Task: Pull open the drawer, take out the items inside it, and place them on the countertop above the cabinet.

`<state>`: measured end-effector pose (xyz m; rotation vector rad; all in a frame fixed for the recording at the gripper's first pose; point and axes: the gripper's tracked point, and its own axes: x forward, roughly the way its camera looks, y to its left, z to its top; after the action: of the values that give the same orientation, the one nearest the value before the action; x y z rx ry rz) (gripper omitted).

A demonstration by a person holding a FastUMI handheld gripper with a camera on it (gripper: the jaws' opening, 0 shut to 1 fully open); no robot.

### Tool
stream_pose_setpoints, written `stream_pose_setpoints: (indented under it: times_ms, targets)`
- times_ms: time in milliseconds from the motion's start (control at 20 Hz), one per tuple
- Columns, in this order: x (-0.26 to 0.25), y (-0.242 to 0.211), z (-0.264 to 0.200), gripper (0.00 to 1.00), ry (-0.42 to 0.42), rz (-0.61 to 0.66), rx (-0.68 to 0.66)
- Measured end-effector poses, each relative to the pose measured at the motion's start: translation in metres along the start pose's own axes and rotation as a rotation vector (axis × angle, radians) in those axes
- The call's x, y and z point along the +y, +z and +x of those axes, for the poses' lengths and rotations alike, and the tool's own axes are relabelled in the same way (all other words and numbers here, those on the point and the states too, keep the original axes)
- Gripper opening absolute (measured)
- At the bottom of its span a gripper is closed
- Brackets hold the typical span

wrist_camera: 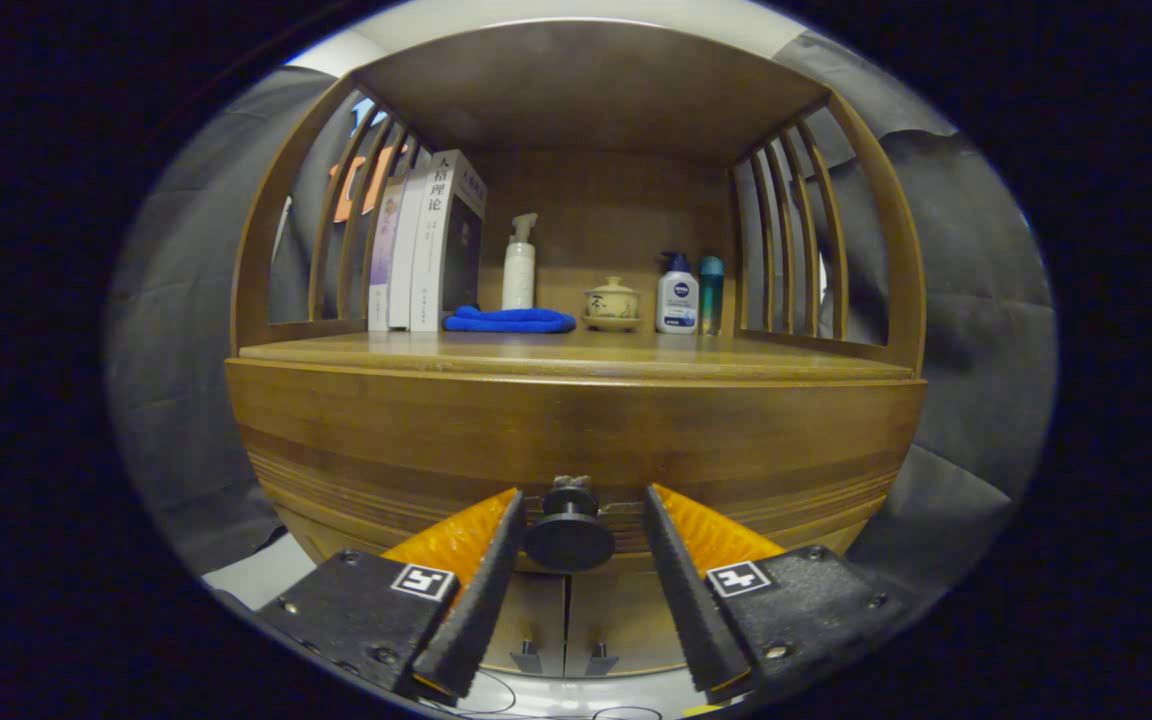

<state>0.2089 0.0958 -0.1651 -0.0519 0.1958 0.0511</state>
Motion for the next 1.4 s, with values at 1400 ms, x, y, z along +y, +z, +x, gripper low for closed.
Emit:
stream_pose_setpoints:
  times_ms: [1400]
  targets:
    - [-0.001, -0.034, -0.114, 0.36, 0.037, 0.040, 0.112]
